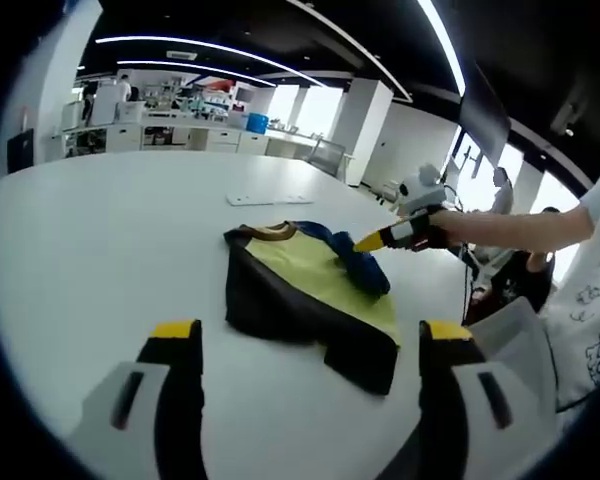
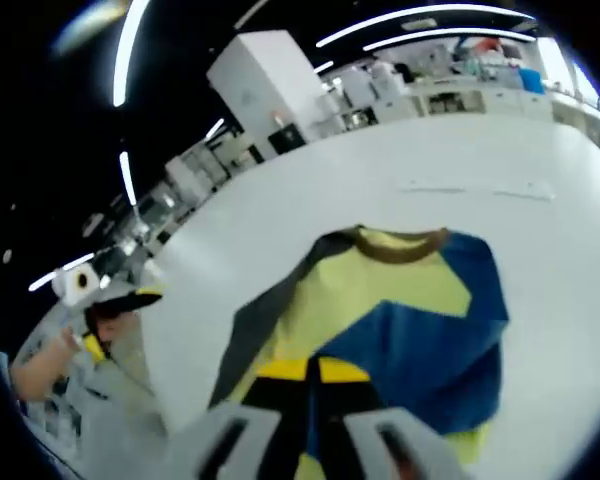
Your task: Fold the garment on the visible template until the final outline fits inside the template.
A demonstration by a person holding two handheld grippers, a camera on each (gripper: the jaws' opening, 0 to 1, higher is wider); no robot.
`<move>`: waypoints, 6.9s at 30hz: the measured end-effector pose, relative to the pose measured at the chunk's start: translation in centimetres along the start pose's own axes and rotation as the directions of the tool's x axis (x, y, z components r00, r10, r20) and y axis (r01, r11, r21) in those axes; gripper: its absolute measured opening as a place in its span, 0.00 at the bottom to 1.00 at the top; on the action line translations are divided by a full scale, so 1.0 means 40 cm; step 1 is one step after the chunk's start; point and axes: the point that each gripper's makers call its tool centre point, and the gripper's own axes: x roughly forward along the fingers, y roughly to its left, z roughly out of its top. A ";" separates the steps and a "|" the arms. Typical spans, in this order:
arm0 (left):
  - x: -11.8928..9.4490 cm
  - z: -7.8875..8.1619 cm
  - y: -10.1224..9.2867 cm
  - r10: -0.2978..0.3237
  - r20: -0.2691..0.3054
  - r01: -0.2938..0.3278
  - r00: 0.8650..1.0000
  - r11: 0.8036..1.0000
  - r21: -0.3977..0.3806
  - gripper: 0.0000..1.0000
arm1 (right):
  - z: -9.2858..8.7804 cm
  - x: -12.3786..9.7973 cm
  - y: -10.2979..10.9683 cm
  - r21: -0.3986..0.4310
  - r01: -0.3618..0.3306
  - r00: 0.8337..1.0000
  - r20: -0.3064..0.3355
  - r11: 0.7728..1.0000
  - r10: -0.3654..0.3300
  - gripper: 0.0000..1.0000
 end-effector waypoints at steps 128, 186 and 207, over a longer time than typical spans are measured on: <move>0.102 0.021 -0.079 -0.096 -0.053 0.097 0.994 0.995 0.016 0.86 | -0.098 -0.481 -0.536 0.090 0.417 0.881 0.204 0.905 -0.426 0.00; 0.167 -0.045 -0.027 -0.049 -0.133 0.033 0.990 0.993 -0.115 0.84 | -0.201 -0.683 -0.928 0.221 0.698 0.703 -0.030 0.681 -0.711 0.00; 0.106 0.000 -0.046 -0.028 -0.043 0.024 0.999 0.997 -0.080 0.84 | -0.048 -0.632 -0.687 0.007 0.462 0.857 0.255 0.887 -0.448 0.93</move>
